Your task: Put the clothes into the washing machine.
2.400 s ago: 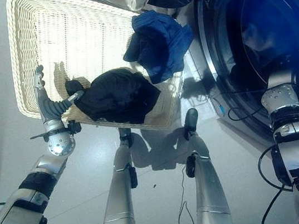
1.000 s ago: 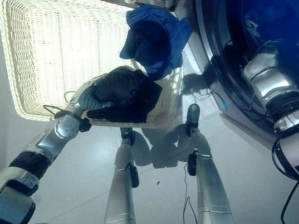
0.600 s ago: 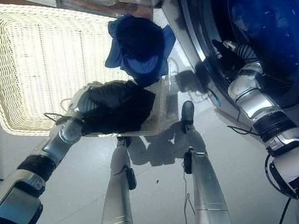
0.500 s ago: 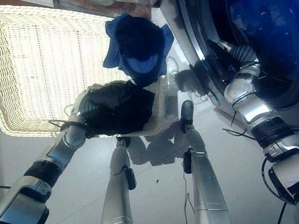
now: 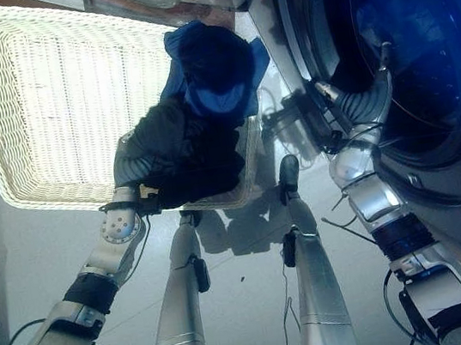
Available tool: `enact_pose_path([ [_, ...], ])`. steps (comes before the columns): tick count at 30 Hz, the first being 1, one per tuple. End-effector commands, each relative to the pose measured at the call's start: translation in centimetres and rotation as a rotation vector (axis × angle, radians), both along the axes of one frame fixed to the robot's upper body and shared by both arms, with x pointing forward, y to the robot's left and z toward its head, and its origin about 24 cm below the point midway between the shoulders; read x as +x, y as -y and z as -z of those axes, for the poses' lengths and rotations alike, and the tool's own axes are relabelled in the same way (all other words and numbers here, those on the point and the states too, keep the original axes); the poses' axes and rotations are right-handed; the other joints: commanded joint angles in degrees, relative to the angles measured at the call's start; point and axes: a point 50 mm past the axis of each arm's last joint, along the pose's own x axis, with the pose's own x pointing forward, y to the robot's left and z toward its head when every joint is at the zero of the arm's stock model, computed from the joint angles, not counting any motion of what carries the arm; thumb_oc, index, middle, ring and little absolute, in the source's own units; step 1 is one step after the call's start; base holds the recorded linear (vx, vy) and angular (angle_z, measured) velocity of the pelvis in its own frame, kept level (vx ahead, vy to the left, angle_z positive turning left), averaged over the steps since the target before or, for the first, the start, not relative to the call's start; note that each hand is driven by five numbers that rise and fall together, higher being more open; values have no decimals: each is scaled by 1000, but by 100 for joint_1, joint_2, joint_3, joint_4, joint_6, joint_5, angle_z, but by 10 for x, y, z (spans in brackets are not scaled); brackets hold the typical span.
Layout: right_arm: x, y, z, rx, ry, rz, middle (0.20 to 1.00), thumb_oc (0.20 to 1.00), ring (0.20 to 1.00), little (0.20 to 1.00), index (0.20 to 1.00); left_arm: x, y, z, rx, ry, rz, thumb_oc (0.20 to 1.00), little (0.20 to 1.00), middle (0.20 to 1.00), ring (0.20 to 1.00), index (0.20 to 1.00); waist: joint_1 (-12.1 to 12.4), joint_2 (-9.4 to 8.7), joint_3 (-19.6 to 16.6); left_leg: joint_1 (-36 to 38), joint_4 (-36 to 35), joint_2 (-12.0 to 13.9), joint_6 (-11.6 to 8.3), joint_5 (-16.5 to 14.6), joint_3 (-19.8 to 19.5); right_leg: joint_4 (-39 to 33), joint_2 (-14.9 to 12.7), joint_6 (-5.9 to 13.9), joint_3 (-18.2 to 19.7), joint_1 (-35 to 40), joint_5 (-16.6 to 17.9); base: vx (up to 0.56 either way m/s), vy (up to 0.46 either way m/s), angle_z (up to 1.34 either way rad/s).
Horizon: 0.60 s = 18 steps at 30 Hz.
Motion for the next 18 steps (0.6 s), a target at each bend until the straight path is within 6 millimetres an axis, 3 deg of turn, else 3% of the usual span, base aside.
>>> enact_pose_path([
  [1, -19, -14, -15, -68, 123, -180, 1000, 1000, 1000, 1000, 1000, -17, 5, -28, -143, 197, 106, 200, 200, 200, 200, 200, -105, 232, -47, -18, 433, -516, 398, -379, 103, -65, 453, 379, -475, 345, 71, 0, 0, 0],
  [4, -22, -31, -6, -6, 62, -465, 1000, 1000, 1000, 1000, 1000, -30, 11, -39, -168, 285, 163, 200, 200, 200, 200, 200, -100, 216, -47, -8, 405, -539, 407, -344, 96, -98, 447, 362, -490, 360, 95, 0, 0, 0],
  [7, -24, -41, 0, 6, 26, -603, 1000, 1000, 1000, 1000, 1000, -37, 14, -43, -170, 325, 192, 200, 200, 200, 200, 200, -97, 204, -47, -15, 384, -545, 411, -320, 92, -112, 442, 355, -505, 356, 105, 0, 0, 0],
  [8, -26, -51, 5, 23, -12, -747, 1000, 1000, 1000, 1000, 1000, -43, 19, -49, -174, 357, 238, 200, 200, 200, 200, 200, -96, 190, -47, 2, 362, -556, 421, -301, 77, -123, 431, 353, -514, 368, 126, 0, 0, 0],
  [13, -31, -75, 14, 15, -93, -1007, 1000, 1000, 1000, 1000, 1000, -56, 27, -58, -196, 426, 362, 200, 200, 200, 200, 200, -60, 181, -47, 23, 321, -587, 441, -255, 55, -172, 417, 337, -562, 397, 158, -1, -6, 0],
  [18, -34, -92, 19, -58, -178, -1135, 1000, 1000, 1000, 1000, 1000, -66, 33, -66, -213, 473, 454, 200, 200, 200, 200, 200, -12, 195, -47, 60, 270, -610, 442, -206, 30, -229, 388, 338, -603, 448, 187, 0, 0, 0],
])
